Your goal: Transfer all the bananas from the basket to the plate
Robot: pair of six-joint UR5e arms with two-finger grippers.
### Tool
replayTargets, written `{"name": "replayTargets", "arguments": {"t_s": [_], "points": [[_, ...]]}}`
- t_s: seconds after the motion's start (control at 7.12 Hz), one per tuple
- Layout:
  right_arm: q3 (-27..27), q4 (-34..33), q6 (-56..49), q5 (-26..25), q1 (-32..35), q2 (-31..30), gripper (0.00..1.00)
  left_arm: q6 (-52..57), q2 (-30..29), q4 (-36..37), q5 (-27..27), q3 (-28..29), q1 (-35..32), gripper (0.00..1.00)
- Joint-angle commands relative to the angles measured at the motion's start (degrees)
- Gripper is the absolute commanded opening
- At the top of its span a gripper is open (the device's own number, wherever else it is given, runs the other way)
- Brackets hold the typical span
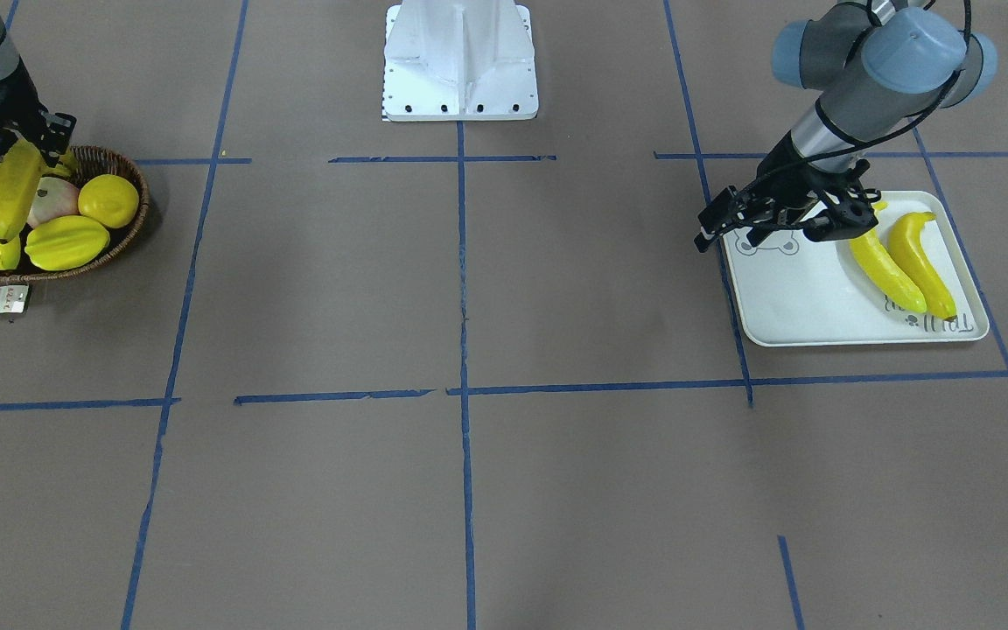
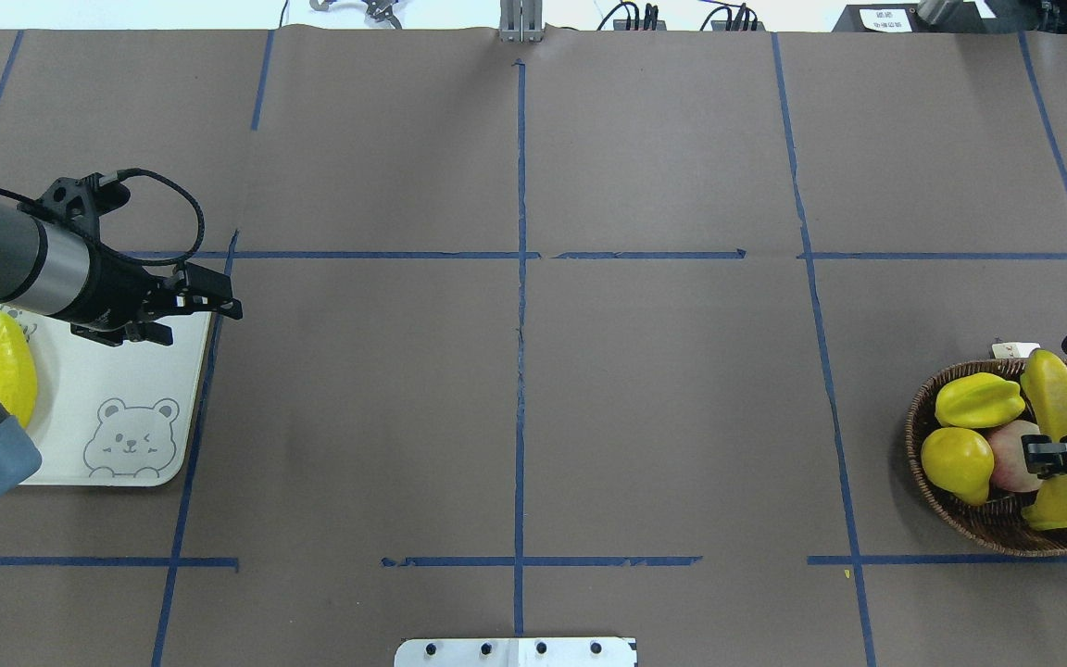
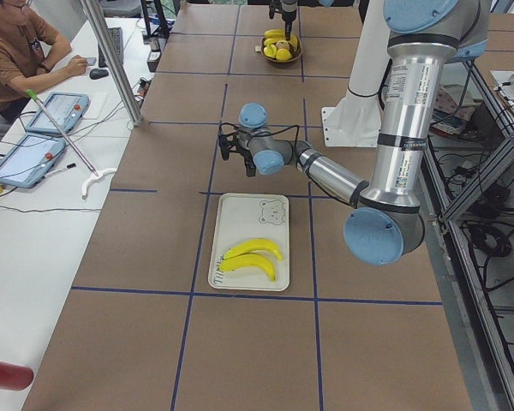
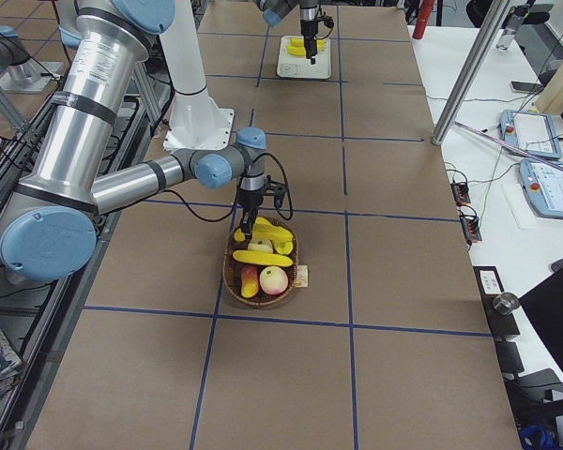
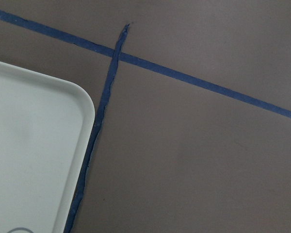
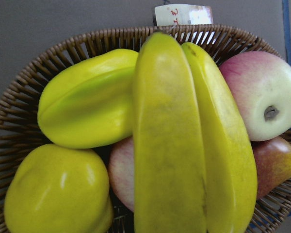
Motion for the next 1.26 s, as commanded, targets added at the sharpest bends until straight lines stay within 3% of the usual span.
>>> {"name": "replayTargets", "arguments": {"t_s": [0.0, 0.14, 0.56, 0.84, 1.12], "points": [[5.7, -6.5, -13.5, 7.7, 11.7, 1.4, 0.0, 0.0, -0.4, 0.0, -0.1, 0.1, 0.2, 1.0], [5.1, -6.3, -16.2, 15.9, 16.6, 4.7, 0.0, 0.0, -1.0, 0.0, -0.1, 0.2, 0.2, 1.0], [-0.3, -6.3, -15.4, 25.2, 17.2, 24.1, 0.01, -0.2, -4.6, -0.5, -0.5, 0.0, 0.2, 1.0], [-3.2, -6.1, -13.5, 24.8, 10.1, 35.0, 0.01, -5.1, -10.8, -0.6, -0.7, -0.5, 0.3, 1.0], [-6.6, -5.9, -1.4, 20.1, 1.4, 47.3, 0.01, -9.0, -14.5, -4.3, -0.4, -1.5, 4.1, 0.99]]}}
